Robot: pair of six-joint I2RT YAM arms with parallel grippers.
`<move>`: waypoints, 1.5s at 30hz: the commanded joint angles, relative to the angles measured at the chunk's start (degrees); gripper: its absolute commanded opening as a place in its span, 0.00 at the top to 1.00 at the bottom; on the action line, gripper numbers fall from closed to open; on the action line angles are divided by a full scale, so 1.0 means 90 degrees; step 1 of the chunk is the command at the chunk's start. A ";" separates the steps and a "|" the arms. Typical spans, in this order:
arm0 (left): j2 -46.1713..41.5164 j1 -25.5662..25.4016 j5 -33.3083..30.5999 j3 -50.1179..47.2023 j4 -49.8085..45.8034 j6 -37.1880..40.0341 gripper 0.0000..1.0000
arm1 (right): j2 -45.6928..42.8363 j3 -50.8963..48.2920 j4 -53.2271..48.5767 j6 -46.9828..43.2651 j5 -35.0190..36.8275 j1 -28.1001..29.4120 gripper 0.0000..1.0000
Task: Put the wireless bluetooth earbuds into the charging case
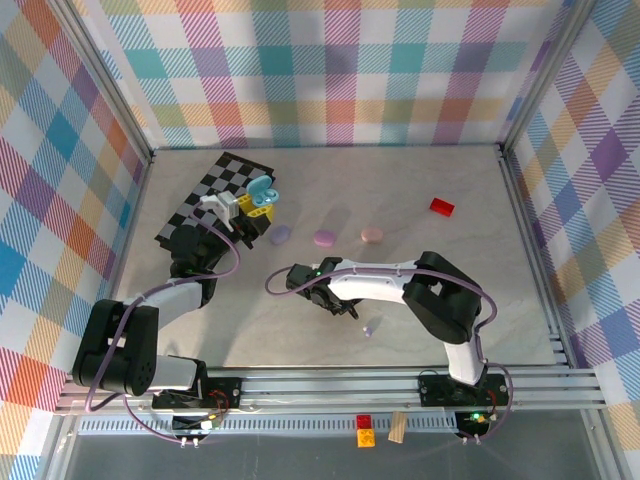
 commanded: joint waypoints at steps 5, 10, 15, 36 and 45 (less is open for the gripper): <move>-0.0124 0.0059 0.0122 -0.0009 0.0069 0.0068 0.66 | 0.0157 0.0101 -0.0273 0.0013 0.0076 -0.0026 0.70; -0.0129 0.0064 0.0143 -0.0004 0.0075 0.0058 0.66 | 0.0196 0.0095 -0.0308 0.0007 0.0047 -0.0069 0.73; -0.0133 0.0061 0.0162 -0.0004 0.0065 0.0058 0.66 | 0.0240 0.0110 -0.0365 0.0040 -0.0011 -0.0108 0.74; -0.0108 0.0055 0.0222 -0.0037 0.0108 0.0077 0.66 | -0.0124 -0.0192 -0.0095 -0.0133 -0.0262 -0.0341 0.81; 0.0079 -0.0183 0.0182 -0.0023 0.0116 0.0242 0.66 | -0.2279 -0.1225 0.1461 -0.0137 -0.1566 -0.0879 0.80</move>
